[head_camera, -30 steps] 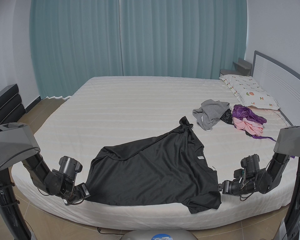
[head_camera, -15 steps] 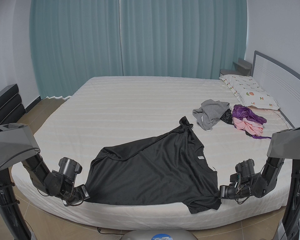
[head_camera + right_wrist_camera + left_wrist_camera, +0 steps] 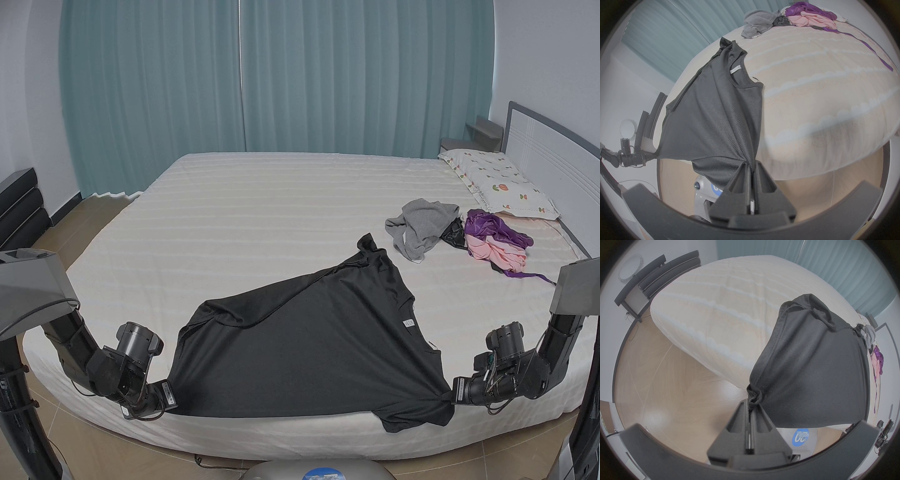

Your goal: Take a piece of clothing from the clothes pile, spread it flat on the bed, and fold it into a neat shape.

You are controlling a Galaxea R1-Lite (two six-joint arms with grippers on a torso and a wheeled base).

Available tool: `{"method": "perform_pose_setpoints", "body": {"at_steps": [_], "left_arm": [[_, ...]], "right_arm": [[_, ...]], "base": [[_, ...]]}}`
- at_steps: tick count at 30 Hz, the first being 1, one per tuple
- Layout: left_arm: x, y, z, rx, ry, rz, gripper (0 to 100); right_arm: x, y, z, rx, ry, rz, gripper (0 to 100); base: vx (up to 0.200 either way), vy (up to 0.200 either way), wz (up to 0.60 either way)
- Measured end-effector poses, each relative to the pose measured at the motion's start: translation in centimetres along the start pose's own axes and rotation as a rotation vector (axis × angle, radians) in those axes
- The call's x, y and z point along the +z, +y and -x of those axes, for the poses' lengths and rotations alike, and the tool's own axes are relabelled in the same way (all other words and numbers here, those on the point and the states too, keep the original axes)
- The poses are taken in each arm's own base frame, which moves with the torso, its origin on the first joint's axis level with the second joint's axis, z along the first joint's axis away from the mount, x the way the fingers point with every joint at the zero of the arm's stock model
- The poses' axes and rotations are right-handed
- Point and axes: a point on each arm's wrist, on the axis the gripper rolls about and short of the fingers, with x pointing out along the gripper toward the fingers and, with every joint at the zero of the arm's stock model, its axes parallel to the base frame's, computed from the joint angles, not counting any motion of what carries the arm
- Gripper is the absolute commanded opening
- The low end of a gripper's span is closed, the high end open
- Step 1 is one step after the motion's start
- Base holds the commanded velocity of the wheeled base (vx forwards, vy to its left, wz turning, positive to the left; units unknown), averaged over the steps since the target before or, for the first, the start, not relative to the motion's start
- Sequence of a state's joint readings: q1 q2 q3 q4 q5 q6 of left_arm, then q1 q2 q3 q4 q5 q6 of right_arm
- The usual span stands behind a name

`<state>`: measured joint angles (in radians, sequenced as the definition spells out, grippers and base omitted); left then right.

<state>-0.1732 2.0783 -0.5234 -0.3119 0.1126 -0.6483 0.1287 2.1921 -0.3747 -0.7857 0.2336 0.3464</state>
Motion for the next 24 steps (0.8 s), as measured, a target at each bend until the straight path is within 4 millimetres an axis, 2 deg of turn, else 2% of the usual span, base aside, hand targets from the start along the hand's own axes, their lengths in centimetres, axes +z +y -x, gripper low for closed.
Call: {"method": "perform_pose_setpoints", "body": {"at_steps": [1, 2, 3, 10, 15, 24], "left_arm": [[0.0, 0.0, 0.0, 0.001, 0.002, -0.001, 0], [0.0, 0.0, 0.0, 0.001, 0.002, -0.002, 0], [0.0, 0.0, 0.0, 0.000, 0.003, -0.002, 100], [0.2, -0.3, 0.1, -0.013, -0.006, 0.007, 100], [0.6, -0.4, 0.4, -0.031, -0.025, 0.015, 100], [2.3, -1.1, 2.7, -0.158, -0.081, 0.097, 100]], "right_arm": [[-0.1, -0.1, 0.1, -0.002, 0.002, 0.006, 100], [-0.1, -0.1, 0.1, -0.003, 0.004, 0.010, 100], [-0.2, -0.1, 0.2, -0.001, 0.003, 0.014, 100], [0.4, 0.1, 0.3, 0.064, -0.007, -0.019, 100], [1.6, 0.6, 1.0, 0.129, -0.065, -0.119, 100], [3.8, 2.6, 2.7, 0.252, -0.207, -0.207, 100]], "base": [[0.000, 0.000, 0.00], [0.000, 0.000, 0.00], [0.000, 0.000, 0.00], [0.000, 0.000, 0.00], [0.000, 0.000, 0.00], [0.000, 0.000, 0.00]]}}
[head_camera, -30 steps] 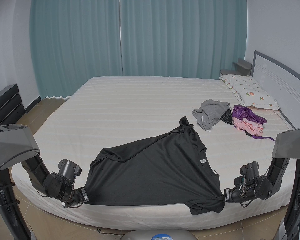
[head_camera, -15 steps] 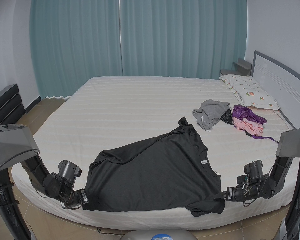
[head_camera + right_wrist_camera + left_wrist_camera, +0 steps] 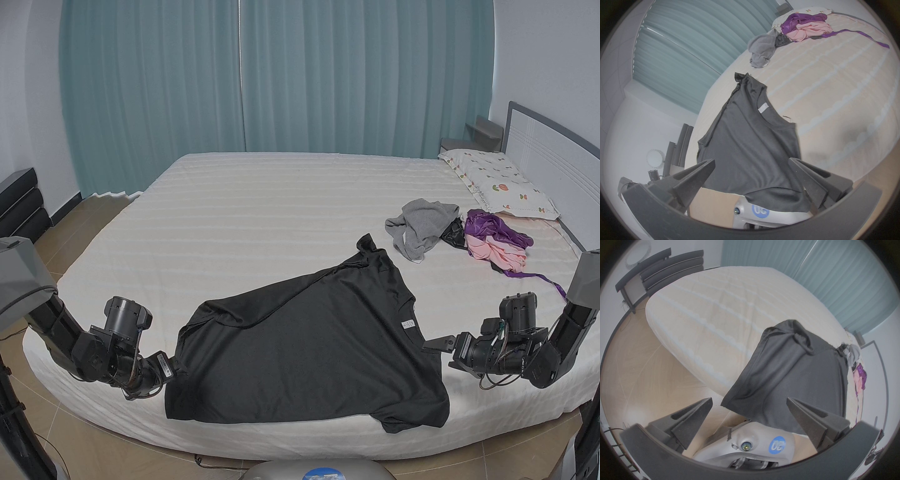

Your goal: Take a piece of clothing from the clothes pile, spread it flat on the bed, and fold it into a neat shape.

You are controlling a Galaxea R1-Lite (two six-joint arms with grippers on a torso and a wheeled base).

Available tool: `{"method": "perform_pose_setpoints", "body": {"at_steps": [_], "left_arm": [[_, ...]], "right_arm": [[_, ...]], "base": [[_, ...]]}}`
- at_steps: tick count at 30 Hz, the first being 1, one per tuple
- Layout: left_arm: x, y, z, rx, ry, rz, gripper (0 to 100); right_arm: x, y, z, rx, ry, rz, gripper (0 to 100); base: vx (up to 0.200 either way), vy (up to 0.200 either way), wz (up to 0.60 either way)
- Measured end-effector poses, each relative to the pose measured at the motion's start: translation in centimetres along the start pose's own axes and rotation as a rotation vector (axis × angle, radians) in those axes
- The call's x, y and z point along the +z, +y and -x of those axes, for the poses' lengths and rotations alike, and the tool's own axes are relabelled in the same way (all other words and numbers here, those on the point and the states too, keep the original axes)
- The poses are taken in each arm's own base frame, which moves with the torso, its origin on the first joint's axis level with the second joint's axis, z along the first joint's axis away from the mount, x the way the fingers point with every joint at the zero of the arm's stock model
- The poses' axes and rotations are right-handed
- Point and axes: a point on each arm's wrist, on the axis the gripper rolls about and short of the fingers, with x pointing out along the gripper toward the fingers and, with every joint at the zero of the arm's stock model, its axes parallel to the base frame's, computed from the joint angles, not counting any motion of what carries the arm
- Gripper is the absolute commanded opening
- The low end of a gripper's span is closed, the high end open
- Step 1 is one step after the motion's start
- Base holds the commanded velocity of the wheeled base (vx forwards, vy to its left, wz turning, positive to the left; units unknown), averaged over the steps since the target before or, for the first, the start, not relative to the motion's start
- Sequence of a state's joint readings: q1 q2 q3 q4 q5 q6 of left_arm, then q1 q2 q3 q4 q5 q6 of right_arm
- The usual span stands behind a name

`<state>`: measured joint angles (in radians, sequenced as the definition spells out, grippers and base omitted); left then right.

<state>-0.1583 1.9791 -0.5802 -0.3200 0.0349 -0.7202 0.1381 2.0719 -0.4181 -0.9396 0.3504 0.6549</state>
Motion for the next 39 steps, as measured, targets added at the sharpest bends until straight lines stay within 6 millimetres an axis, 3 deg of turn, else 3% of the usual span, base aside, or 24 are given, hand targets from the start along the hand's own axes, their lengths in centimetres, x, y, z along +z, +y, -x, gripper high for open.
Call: {"method": "perform_pose_setpoints", "body": {"at_steps": [9, 15, 30, 39], "left_arm": [[0.7, -0.6, 0.8, -0.062, -0.050, 0.011, 100], [0.8, -0.5, 0.8, -0.085, -0.032, 0.020, 100], [1.1, -0.7, 0.9, -0.101, -0.037, 0.050, 100], [1.8, -1.0, 1.1, -0.179, -0.053, 0.129, 100]], "right_arm": [[-0.2, 1.0, -0.2, 0.033, -0.004, -0.025, 100], [-0.3, 1.2, -0.3, 0.039, 0.004, -0.021, 100], [-0.5, 1.3, -0.5, 0.041, 0.013, -0.022, 100], [-0.5, 1.3, -0.5, 0.040, 0.013, -0.022, 100]], "base": [[0.000, 0.000, 0.00], [0.000, 0.200, 0.00], [0.000, 0.000, 0.00], [0.200, 0.000, 0.00]]}}
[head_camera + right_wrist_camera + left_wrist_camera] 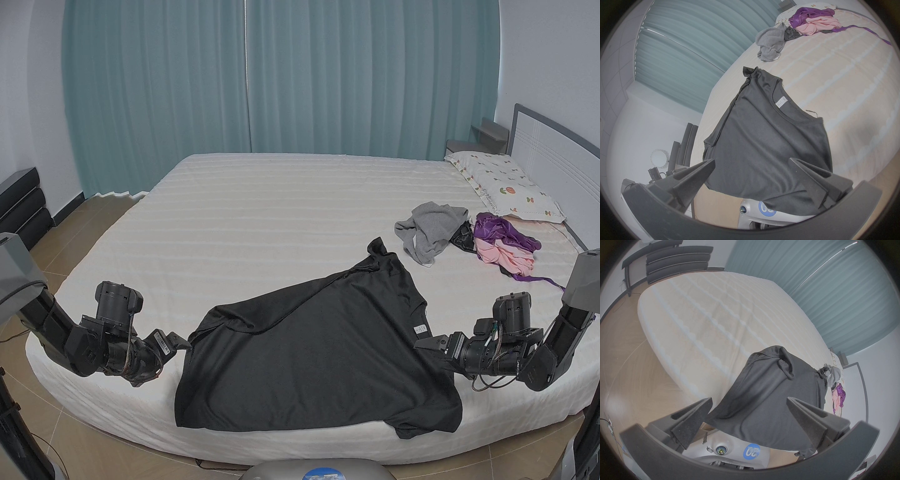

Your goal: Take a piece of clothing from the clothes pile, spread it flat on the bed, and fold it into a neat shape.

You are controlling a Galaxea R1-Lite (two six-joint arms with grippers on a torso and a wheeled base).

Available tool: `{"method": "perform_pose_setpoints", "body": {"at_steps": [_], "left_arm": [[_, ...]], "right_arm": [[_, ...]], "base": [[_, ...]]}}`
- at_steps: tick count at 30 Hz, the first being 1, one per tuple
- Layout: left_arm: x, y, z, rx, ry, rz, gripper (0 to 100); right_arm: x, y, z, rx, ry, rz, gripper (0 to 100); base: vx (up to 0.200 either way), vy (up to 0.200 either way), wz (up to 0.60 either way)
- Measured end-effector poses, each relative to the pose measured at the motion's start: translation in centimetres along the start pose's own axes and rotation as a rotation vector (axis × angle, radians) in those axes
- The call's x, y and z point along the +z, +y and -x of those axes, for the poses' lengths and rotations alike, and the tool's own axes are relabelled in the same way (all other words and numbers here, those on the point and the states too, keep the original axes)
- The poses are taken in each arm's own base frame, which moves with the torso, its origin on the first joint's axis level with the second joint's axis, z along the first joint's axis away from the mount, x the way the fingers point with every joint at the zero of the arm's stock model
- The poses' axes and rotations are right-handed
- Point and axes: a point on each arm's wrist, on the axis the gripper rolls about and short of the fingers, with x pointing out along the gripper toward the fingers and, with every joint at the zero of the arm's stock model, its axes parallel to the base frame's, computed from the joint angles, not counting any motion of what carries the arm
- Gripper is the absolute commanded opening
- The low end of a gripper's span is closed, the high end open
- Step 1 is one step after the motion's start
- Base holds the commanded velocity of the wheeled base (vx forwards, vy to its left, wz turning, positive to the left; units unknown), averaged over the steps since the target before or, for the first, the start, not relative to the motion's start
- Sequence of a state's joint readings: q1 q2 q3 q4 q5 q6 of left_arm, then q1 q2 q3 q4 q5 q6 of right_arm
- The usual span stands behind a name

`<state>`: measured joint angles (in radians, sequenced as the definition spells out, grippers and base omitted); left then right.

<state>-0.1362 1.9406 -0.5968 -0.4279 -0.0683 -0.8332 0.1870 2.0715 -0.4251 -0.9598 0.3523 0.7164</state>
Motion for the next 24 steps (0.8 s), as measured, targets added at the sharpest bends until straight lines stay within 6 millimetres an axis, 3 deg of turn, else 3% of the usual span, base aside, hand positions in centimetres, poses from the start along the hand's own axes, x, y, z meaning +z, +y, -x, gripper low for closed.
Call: {"method": "perform_pose_setpoints", "body": {"at_steps": [3, 24], "left_arm": [[0.03, -0.03, 0.00, -0.002, -0.001, 0.001, 100], [0.62, -0.55, -0.04, -0.019, -0.019, 0.055, 100]], "right_arm": [[-0.02, 0.01, -0.02, 0.000, 0.001, 0.000, 100], [-0.02, -0.11, -0.17, -0.002, 0.005, -0.004, 100]], "base": [[0.200, 0.000, 0.00], [0.000, 0.000, 0.00]]}}
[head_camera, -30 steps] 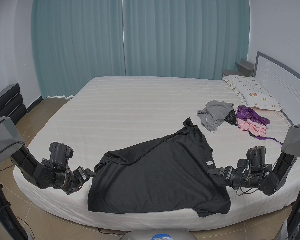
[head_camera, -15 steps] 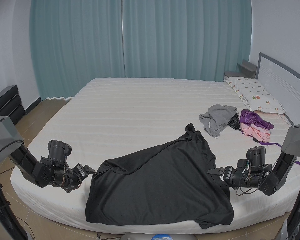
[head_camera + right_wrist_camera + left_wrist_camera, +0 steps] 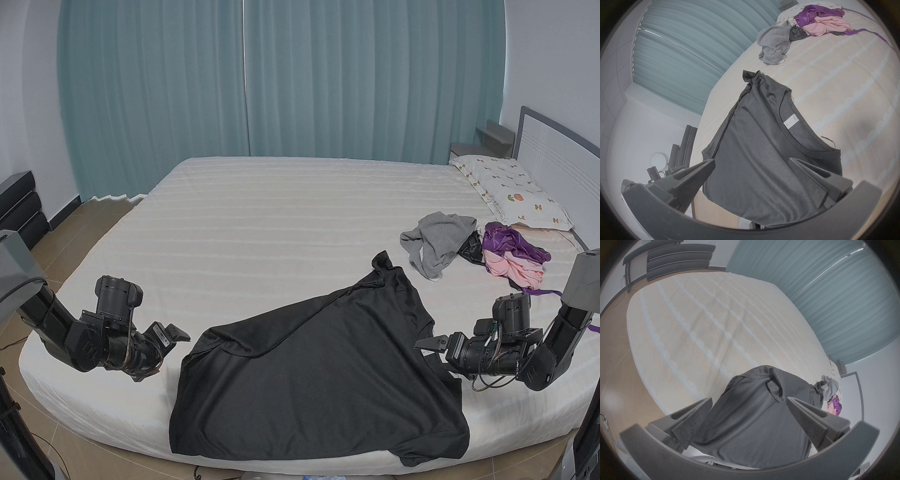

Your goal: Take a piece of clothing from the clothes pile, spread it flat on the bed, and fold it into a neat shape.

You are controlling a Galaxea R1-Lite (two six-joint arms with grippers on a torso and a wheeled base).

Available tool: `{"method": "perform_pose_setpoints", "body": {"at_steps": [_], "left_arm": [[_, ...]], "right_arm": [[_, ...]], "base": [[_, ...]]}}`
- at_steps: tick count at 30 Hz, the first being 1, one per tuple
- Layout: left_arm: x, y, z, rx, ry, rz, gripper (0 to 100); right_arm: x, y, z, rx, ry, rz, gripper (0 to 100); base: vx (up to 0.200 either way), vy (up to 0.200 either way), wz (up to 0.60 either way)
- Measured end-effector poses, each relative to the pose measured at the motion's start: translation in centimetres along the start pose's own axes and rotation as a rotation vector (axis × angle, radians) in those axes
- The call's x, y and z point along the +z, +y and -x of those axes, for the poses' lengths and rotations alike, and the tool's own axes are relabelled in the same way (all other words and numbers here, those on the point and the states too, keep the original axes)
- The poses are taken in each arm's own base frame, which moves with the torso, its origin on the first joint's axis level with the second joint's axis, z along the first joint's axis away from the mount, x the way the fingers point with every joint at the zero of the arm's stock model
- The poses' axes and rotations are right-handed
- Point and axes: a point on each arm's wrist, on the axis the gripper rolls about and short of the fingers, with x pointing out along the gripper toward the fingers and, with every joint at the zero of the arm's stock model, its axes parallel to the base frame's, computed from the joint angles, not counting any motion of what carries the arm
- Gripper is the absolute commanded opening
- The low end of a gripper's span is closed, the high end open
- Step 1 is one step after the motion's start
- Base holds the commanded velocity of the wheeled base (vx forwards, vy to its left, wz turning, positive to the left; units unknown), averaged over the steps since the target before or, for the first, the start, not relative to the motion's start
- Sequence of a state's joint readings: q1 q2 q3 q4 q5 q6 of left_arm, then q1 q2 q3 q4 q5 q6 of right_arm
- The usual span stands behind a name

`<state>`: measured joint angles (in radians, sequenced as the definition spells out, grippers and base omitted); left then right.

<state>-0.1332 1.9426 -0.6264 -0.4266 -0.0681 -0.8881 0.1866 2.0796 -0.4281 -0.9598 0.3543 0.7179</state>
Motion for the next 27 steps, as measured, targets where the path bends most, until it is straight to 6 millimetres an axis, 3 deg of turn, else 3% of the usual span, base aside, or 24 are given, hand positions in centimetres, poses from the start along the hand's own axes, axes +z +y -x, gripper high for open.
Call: {"method": "perform_pose_setpoints", "body": {"at_steps": [6, 18, 27], "left_arm": [[0.0, -0.1, 0.0, -0.002, 0.000, 0.001, 100], [-0.6, -0.3, -0.4, -0.002, 0.022, -0.015, 100], [-1.4, -1.2, -2.3, 0.004, 0.051, -0.046, 100]], "right_arm": [[0.0, 0.0, -0.1, -0.001, 0.001, -0.002, 100], [0.0, -0.1, -0.3, -0.003, 0.005, -0.021, 100], [0.2, 0.1, -0.4, 0.003, 0.000, -0.038, 100]], "base": [[0.200, 0.000, 0.00], [0.000, 0.000, 0.00], [0.000, 0.000, 0.00]]}}
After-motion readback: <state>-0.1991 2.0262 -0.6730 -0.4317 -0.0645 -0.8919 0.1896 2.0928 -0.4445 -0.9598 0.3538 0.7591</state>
